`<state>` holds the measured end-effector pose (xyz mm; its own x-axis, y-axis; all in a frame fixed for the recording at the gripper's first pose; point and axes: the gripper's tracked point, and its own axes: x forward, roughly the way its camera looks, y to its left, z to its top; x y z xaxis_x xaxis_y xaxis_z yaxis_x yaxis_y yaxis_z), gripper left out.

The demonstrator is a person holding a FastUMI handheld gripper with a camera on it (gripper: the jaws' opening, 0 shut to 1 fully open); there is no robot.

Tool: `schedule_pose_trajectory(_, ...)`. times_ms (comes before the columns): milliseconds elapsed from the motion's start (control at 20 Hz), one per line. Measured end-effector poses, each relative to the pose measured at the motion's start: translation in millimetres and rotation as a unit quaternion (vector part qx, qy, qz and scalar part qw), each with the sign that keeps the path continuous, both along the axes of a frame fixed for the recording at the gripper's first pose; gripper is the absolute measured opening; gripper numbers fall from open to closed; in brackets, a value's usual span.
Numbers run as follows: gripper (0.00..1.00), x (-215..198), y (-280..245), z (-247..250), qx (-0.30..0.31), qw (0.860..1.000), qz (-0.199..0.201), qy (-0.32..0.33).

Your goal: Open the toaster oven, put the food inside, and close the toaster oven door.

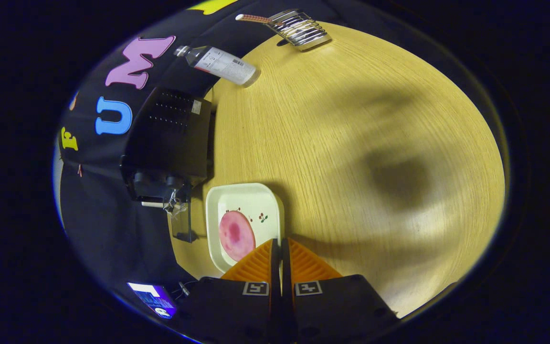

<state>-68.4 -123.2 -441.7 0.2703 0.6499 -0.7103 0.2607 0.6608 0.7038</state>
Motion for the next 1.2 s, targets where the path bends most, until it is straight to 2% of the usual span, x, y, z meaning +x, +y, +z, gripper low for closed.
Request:
schedule_pose_trajectory(450, 0.05, 9, 2, 10, 0.054, 0.997, -0.046, -0.022)
schedule_pose_trajectory(750, 0.05, 7, 8, 35, 0.067, 0.995, -0.065, -0.022)
schedule_pose_trajectory(1200, 0.05, -11, 86, 85, 0.065, 0.994, -0.090, -0.016)
